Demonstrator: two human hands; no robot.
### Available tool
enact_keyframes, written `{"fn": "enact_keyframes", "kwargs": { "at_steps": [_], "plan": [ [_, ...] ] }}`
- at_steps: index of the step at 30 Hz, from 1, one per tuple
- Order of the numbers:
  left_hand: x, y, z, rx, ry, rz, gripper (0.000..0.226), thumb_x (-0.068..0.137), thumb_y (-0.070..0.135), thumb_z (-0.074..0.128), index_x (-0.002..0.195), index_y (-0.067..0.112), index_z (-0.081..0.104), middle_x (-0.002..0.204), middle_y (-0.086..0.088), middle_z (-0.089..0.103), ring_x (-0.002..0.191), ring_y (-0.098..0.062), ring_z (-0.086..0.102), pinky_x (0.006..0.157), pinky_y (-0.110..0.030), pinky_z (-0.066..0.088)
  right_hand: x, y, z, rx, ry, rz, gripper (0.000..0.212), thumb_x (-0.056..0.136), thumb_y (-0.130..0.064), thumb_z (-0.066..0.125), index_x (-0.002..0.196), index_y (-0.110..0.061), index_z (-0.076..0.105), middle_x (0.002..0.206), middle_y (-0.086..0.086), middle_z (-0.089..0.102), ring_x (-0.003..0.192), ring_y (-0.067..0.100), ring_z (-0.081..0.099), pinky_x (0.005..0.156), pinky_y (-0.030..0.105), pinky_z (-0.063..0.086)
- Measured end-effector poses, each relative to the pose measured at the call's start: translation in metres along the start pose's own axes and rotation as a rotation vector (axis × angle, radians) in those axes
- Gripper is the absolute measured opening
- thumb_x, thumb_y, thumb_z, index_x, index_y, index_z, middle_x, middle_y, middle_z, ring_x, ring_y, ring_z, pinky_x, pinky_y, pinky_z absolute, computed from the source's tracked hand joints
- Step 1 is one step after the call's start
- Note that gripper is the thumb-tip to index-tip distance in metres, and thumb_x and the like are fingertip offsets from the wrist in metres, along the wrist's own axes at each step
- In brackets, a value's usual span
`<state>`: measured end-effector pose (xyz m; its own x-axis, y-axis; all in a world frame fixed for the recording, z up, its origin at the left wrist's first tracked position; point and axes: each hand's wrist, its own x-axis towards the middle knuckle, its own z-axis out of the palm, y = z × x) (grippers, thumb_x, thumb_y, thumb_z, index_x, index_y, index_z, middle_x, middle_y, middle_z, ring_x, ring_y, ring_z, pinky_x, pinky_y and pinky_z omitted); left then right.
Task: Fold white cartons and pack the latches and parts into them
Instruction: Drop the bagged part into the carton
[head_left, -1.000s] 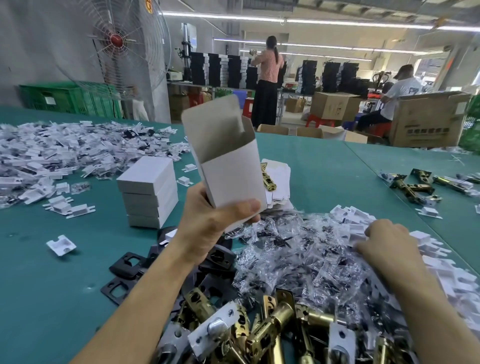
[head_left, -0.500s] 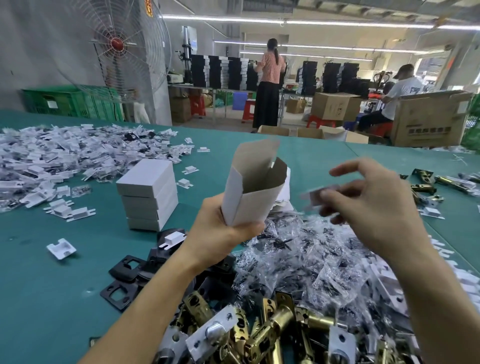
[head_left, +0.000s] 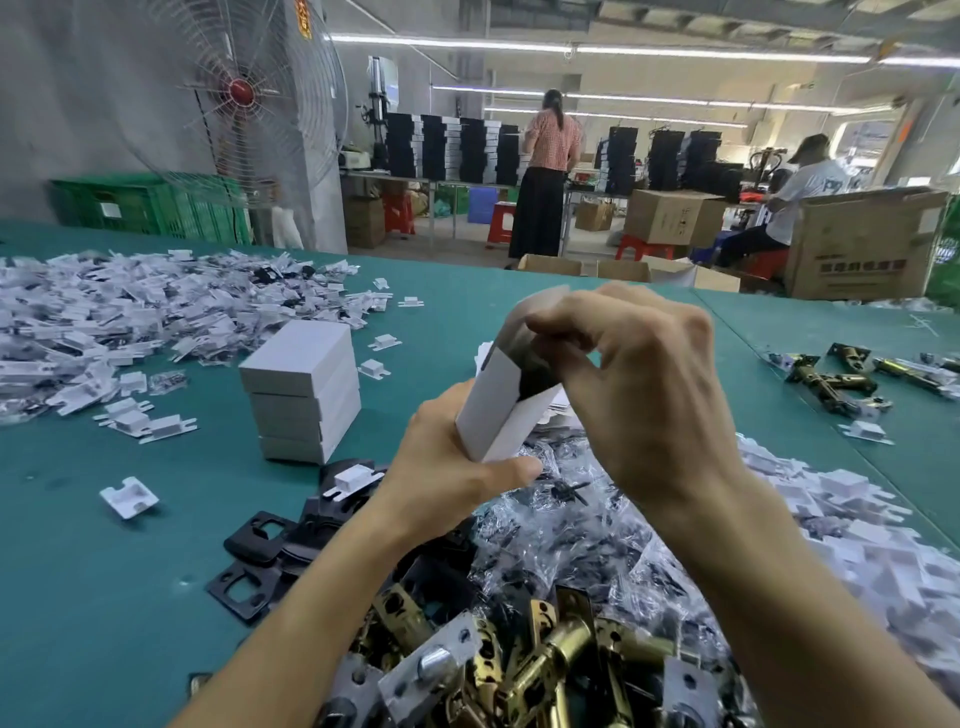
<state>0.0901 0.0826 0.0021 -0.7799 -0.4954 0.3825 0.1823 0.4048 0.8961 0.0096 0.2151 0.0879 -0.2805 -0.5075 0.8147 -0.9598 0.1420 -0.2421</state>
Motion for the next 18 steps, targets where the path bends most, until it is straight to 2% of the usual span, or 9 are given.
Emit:
{"fn": "enact_keyframes", "kwargs": {
  "at_steps": [2, 6, 9, 11, 14, 16, 18],
  "plan": [
    [0.001, -0.002, 0.000, 0.035, 0.002, -0.018, 0.029, 0.066, 0.026, 0.082, 0.088, 0.033, 0.067, 0.072, 0.017, 0.057, 0.069, -0.019, 0.058, 0.064, -0.053, 0.053, -0.001, 0.002, 0.002, -0.039, -0.065, 0.029, 0.020, 0.086, -0.008, 0.066, 0.090, -0.026, 0.075, 0.084, 0.002, 0.073, 0.079, 0.030, 0.059, 0.066, 0.042, 0.050],
    [0.002, -0.004, 0.000, 0.068, -0.027, -0.033, 0.030, 0.066, 0.026, 0.081, 0.091, 0.035, 0.067, 0.071, 0.015, 0.059, 0.067, -0.019, 0.057, 0.062, -0.052, 0.053, 0.004, 0.011, 0.007, -0.057, -0.108, 0.157, 0.014, 0.091, -0.010, 0.057, 0.096, -0.018, 0.067, 0.089, 0.006, 0.071, 0.085, 0.032, 0.059, 0.070, 0.045, 0.051],
    [0.004, -0.004, -0.001, 0.069, -0.027, -0.032, 0.032, 0.063, 0.031, 0.082, 0.090, 0.037, 0.066, 0.072, 0.013, 0.059, 0.069, -0.027, 0.058, 0.059, -0.049, 0.052, 0.008, 0.009, 0.005, 0.041, -0.033, 0.191, 0.012, 0.086, -0.009, 0.065, 0.092, -0.019, 0.066, 0.086, 0.001, 0.073, 0.087, 0.030, 0.065, 0.071, 0.046, 0.052],
    [0.004, -0.005, -0.001, 0.065, -0.038, -0.025, 0.033, 0.063, 0.031, 0.083, 0.090, 0.039, 0.065, 0.072, 0.015, 0.059, 0.068, -0.020, 0.057, 0.058, -0.043, 0.050, 0.008, 0.010, 0.005, 0.038, -0.065, 0.212, 0.012, 0.085, -0.011, 0.068, 0.092, -0.021, 0.064, 0.087, 0.000, 0.073, 0.089, 0.030, 0.066, 0.072, 0.045, 0.053],
    [0.005, -0.007, 0.001, 0.062, -0.045, -0.018, 0.036, 0.063, 0.029, 0.082, 0.094, 0.039, 0.066, 0.071, 0.020, 0.057, 0.066, -0.010, 0.052, 0.060, -0.032, 0.046, 0.008, 0.015, 0.007, -0.004, -0.229, 0.263, 0.015, 0.086, -0.011, 0.064, 0.097, -0.021, 0.063, 0.094, 0.002, 0.071, 0.097, 0.032, 0.062, 0.078, 0.046, 0.054],
    [0.005, -0.009, 0.002, 0.063, -0.036, -0.026, 0.035, 0.063, 0.028, 0.081, 0.093, 0.038, 0.065, 0.071, 0.020, 0.056, 0.065, -0.010, 0.051, 0.061, -0.033, 0.045, 0.011, 0.017, 0.006, -0.030, -0.388, 0.279, 0.024, 0.088, -0.008, 0.057, 0.104, -0.023, 0.065, 0.102, 0.001, 0.070, 0.103, 0.031, 0.060, 0.084, 0.045, 0.053],
    [0.005, -0.009, 0.002, 0.062, -0.024, -0.035, 0.033, 0.063, 0.028, 0.080, 0.091, 0.035, 0.065, 0.069, 0.018, 0.055, 0.065, -0.012, 0.051, 0.060, -0.035, 0.044, 0.016, 0.017, 0.003, -0.046, -0.516, 0.277, 0.024, 0.094, -0.010, 0.053, 0.108, -0.023, 0.067, 0.109, 0.002, 0.071, 0.107, 0.031, 0.058, 0.087, 0.043, 0.050]
  ]
}}
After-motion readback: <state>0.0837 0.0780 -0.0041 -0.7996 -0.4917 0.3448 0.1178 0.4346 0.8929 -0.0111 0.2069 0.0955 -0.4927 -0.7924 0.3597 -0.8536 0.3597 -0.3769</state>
